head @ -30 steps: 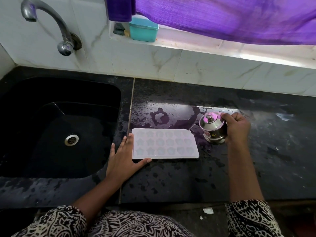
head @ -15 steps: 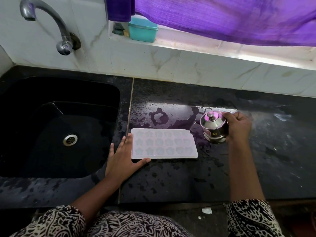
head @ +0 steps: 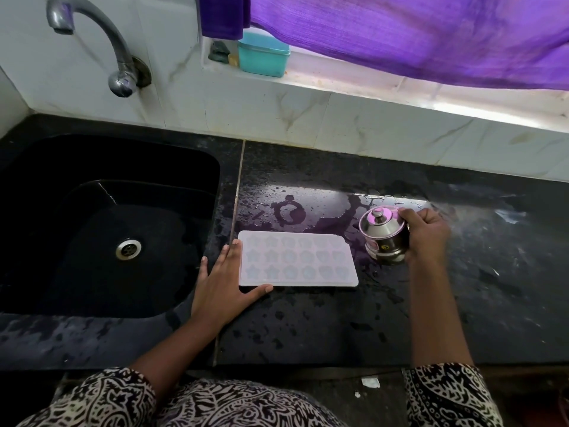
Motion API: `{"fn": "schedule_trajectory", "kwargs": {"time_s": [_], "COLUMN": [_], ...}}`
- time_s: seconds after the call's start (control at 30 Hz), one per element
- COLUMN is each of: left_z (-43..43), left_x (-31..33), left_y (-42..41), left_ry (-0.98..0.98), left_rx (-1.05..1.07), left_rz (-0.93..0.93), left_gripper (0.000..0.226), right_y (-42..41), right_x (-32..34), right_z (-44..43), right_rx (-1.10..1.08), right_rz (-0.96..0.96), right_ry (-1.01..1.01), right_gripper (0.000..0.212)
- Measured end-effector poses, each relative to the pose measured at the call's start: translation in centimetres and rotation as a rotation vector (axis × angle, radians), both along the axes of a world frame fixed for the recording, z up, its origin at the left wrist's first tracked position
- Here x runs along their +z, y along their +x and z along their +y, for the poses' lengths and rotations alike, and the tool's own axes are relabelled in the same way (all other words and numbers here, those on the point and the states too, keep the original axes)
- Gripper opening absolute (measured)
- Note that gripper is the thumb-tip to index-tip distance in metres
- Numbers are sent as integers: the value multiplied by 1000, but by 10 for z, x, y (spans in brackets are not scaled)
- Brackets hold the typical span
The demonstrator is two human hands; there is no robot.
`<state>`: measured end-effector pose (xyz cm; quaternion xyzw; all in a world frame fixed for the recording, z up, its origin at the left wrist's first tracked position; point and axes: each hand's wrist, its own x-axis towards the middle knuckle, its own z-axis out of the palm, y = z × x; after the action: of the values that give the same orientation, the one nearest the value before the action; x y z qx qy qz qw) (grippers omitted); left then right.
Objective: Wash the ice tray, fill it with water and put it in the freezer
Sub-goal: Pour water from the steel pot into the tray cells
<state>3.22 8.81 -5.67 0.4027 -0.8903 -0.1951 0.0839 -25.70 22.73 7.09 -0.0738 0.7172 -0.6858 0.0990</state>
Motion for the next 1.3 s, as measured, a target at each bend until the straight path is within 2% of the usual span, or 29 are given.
{"fn": "schedule_trajectory", "kwargs": {"time_s": [0.2,0.5,0.67,1.07,1.3], "left_z": [0,0,1,0,1], "left_x": [0,-2,1,1,3], "left_y": [0,0,1,2,1], "left_ry": [-1,0,14,21,28], "left_rx": [1,0,2,8,12], "left_rz": [-8,13,32,11,9], "left_gripper": [126,122,117,117,114], "right_y": [4,5,18,72,89], "right_x": [-1,8,17,3,-5], "right_z": [2,1,-10,-50,-67], "right_rx": [-17,1,56,251,338], "right_rz": [16,-177,-187,-201,-94], "right_ry": [38,-268,-315,-199,-93], "right_gripper": [36,33,27,35,38]}}
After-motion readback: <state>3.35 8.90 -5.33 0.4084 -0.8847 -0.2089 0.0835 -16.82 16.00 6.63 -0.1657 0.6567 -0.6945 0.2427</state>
